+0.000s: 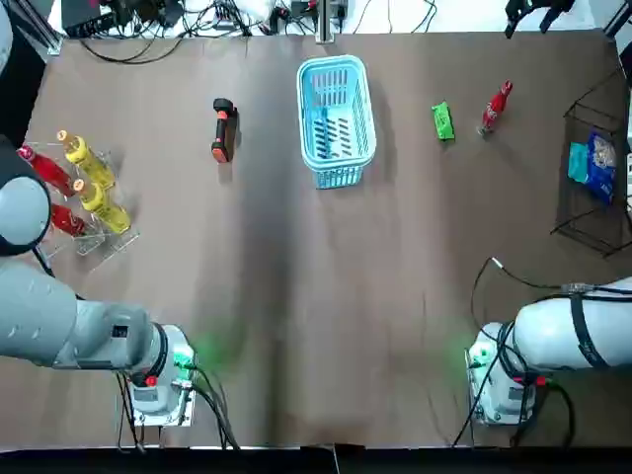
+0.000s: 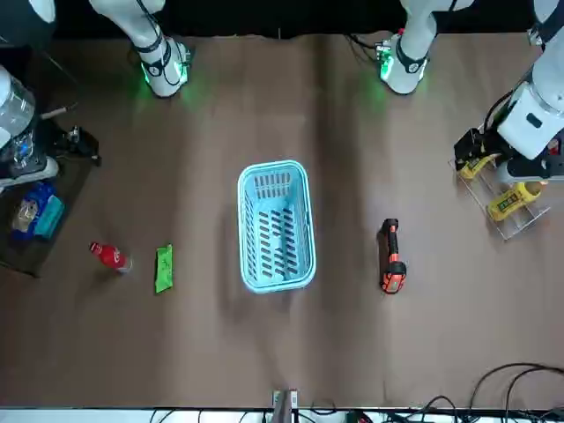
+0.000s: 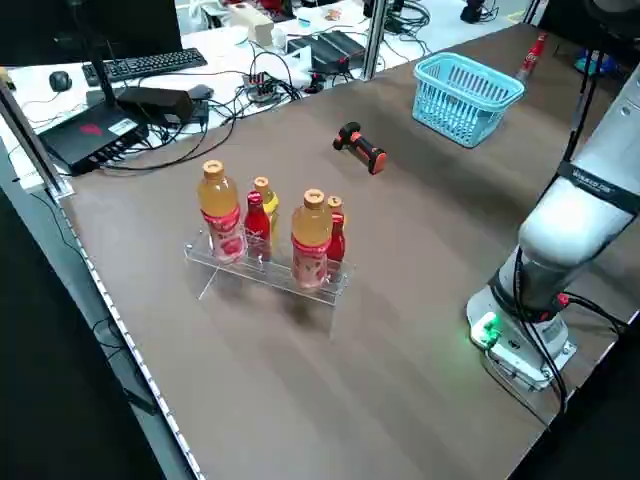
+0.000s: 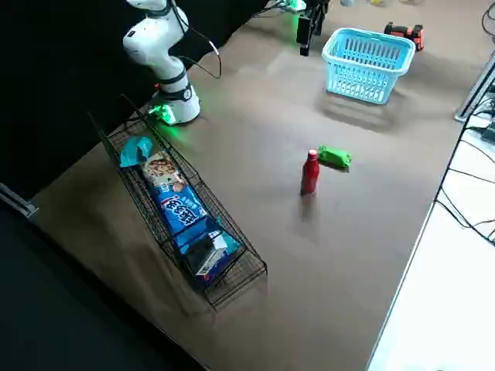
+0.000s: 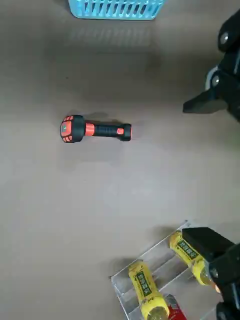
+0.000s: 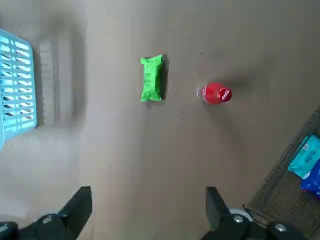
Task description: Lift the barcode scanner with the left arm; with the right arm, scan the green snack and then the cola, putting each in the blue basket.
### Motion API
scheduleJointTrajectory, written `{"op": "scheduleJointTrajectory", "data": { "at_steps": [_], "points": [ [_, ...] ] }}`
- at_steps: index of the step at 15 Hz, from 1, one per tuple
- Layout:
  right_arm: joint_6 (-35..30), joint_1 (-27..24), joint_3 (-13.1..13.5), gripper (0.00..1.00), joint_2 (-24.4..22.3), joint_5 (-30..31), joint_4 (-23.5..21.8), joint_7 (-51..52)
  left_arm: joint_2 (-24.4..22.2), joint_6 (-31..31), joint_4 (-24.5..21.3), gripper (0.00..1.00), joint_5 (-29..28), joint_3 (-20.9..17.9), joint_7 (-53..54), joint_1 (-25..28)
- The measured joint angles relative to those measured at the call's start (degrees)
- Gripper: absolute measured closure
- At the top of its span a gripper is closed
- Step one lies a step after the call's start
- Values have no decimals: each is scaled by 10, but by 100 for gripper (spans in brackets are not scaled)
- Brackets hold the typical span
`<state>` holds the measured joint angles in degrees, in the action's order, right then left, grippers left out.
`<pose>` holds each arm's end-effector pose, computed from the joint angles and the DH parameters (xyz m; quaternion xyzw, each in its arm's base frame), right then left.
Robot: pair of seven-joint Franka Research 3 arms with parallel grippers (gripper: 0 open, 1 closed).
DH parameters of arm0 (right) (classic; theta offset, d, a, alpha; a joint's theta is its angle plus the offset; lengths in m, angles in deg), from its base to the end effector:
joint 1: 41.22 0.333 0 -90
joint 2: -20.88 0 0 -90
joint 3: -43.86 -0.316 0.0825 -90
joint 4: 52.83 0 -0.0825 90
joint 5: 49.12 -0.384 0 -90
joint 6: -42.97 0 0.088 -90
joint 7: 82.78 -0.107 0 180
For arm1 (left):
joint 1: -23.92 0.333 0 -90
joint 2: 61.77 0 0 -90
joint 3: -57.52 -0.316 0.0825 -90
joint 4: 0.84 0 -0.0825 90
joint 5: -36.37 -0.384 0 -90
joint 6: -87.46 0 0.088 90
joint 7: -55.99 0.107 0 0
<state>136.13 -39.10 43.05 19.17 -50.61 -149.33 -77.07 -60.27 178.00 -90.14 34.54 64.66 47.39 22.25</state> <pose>0.5466 0.0307 0.5920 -0.9970 -0.0744 0.0139 0.0131 0.5573 -0.0820 0.6166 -0.9999 0.0020 0.0000 0.0145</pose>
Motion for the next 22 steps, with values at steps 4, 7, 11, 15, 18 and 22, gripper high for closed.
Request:
{"op": "scheduleJointTrajectory", "data": {
  "at_steps": [4,7,11,15,18,22],
  "points": [
    [2,-1,1,0,-2,0,-2,0,0,0,0,0,0,0,1,0],
    [5,-1,1,0,-2,-1,-2,-1,0,0,-1,0,0,0,2,0],
    [2,9,-3,0,1,-3,-6,0,49,65,-46,0,0,0,3,1],
    [3,27,-6,0,37,-3,-22,3,97,270,-141,0,0,4,-4,-6],
    [18,26,-5,0,79,-10,-24,3,112,409,-236,0,4,5,-17,-18],
    [82,22,-4,0,135,-41,-21,10,169,473,-264,0,6,5,-44,-29]
  ]
}}
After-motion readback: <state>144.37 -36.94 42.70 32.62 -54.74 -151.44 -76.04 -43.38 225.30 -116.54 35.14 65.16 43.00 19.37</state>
